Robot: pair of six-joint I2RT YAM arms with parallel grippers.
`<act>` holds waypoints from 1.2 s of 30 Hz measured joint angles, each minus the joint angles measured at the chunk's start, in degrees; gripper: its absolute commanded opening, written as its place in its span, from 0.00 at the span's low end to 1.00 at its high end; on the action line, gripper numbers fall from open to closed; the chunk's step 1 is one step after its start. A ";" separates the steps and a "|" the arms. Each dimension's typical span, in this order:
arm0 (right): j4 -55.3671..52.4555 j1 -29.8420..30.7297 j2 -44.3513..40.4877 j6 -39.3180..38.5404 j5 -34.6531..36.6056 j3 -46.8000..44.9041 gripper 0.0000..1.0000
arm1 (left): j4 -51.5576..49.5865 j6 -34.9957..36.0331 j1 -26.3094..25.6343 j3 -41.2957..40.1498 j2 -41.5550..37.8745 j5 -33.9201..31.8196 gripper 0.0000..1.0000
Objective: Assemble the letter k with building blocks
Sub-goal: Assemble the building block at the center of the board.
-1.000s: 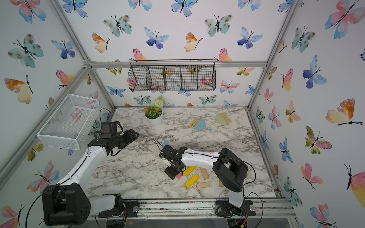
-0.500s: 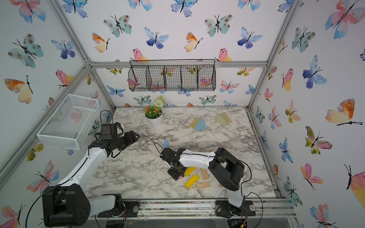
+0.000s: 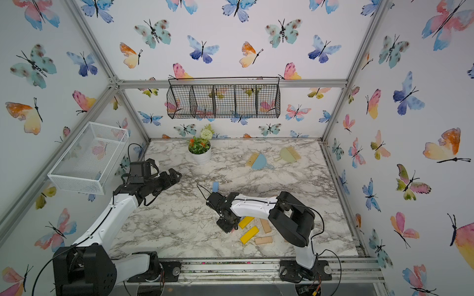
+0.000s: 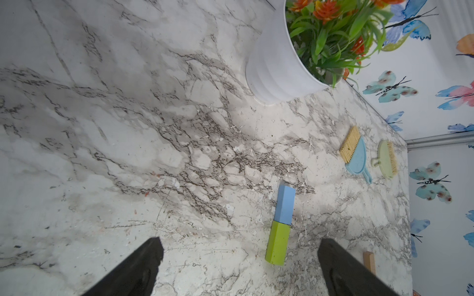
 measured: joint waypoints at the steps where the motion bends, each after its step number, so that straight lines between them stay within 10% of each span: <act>1: -0.13 0.00 0.11 0.20 0.09 0.66 0.02 | 0.02 -0.09 0.00 0.00 0.00 0.00 0.98; 36: 3.28 0.00 12.41 45.75 2.51 25.94 0.01 | 0.00 -2.10 1.49 -0.39 -1.51 -3.58 0.98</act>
